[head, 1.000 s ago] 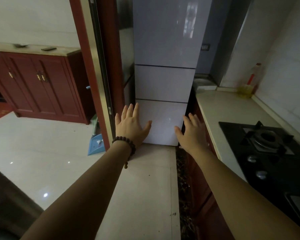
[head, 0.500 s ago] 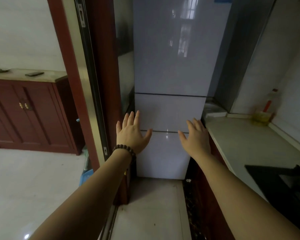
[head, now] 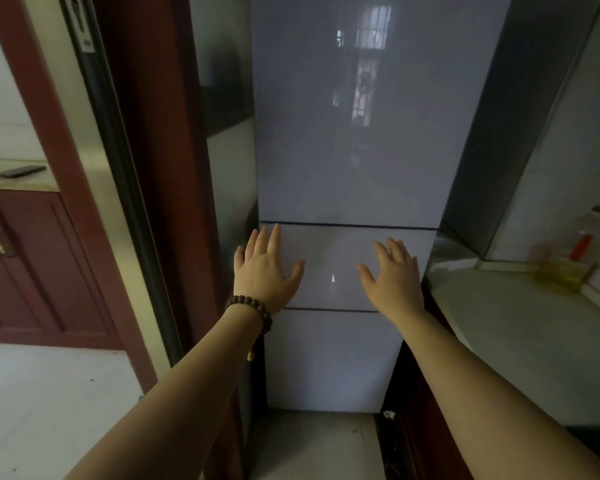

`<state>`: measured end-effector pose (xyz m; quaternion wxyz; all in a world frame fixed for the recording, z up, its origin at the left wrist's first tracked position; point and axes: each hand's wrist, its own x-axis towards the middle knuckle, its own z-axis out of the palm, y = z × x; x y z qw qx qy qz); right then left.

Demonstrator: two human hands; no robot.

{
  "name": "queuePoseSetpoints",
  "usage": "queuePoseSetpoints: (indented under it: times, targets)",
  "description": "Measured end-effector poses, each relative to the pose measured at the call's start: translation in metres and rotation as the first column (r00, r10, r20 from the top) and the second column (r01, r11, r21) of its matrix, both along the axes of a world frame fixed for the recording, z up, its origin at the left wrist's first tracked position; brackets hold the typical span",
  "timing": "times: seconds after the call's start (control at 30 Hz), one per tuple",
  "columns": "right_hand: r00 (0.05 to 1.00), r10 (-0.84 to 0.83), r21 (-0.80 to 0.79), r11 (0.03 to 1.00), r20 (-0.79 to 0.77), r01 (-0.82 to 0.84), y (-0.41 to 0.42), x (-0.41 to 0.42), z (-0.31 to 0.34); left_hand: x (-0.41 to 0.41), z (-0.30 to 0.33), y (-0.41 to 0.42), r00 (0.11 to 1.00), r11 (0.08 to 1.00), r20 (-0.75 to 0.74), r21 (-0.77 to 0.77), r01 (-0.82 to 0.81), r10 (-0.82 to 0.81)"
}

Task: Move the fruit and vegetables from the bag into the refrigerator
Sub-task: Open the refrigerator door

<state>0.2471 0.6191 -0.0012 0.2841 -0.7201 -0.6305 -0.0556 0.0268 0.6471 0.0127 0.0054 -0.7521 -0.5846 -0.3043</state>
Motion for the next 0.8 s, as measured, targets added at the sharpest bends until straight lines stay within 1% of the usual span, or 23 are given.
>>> queuePoseSetpoints:
  times: [0.2,0.3,0.4,0.5,0.6,0.7,0.8]
  targets:
    - [1.0,0.029,0.037,0.999,0.01,-0.029,0.112,0.036,0.013,0.031,0.009,0.108,0.999,0.999,0.021,-0.023,-0.043,0.043]
    - [0.999,0.045,0.027,0.999,0.013,-0.045,0.154,0.049,0.019,0.045,0.013,0.154,0.999,0.997,0.025,-0.056,-0.047,0.048]
    - [0.999,0.042,0.02,0.999,0.014,-0.042,0.184,0.057,0.019,0.054,0.012,0.187,0.996,0.997,0.078,-0.073,-0.039,0.044]
    - [0.999,0.04,-0.002,0.999,0.008,-0.04,0.204,0.059,0.015,0.057,0.012,0.208,0.973,0.998,0.223,-0.035,-0.053,0.059]
    - [0.999,0.029,-0.016,0.999,0.02,-0.029,0.218,0.061,0.011,0.055,0.02,0.235,0.913,0.996,0.398,-0.02,-0.087,0.088]
    - [1.0,0.02,0.013,1.0,0.003,-0.02,0.226,0.062,0.009,0.052,0.032,0.271,0.854,0.992,0.505,-0.079,-0.098,0.125]
    - [1.0,0.013,0.007,1.0,-0.012,-0.013,0.23,0.061,0.008,0.051,0.044,0.307,0.803,0.984,0.574,-0.161,-0.082,0.161]
